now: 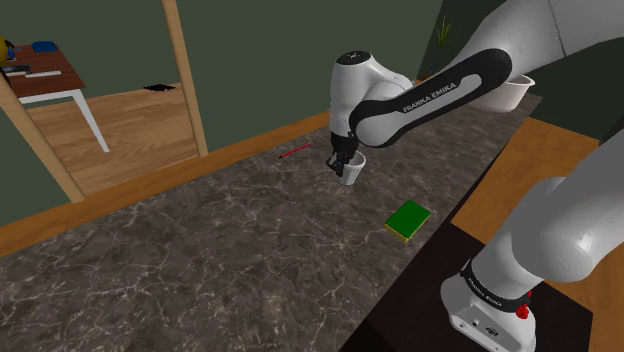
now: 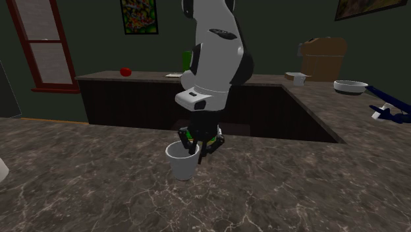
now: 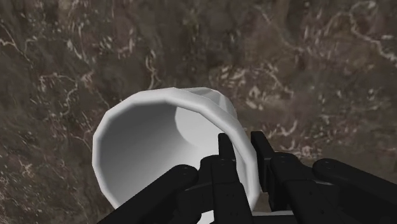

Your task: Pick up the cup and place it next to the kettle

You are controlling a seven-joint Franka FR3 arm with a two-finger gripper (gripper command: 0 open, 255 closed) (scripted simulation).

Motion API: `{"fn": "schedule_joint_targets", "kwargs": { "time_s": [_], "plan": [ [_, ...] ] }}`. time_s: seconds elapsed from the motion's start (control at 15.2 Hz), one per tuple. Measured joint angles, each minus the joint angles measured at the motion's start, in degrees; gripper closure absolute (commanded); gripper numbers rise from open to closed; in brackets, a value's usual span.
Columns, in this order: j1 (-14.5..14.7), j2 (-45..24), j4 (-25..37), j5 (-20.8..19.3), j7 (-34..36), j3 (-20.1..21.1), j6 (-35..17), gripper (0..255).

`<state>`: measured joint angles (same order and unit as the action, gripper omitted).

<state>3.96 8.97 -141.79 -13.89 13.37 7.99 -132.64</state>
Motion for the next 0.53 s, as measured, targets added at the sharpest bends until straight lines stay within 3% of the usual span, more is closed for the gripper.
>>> {"fn": "schedule_joint_targets", "kwargs": {
  "time_s": [0.53],
  "plan": [
    [0.4, 3.9, 2.4, 1.8, -2.2, -0.3, 6.0, 255]
  ]
}}
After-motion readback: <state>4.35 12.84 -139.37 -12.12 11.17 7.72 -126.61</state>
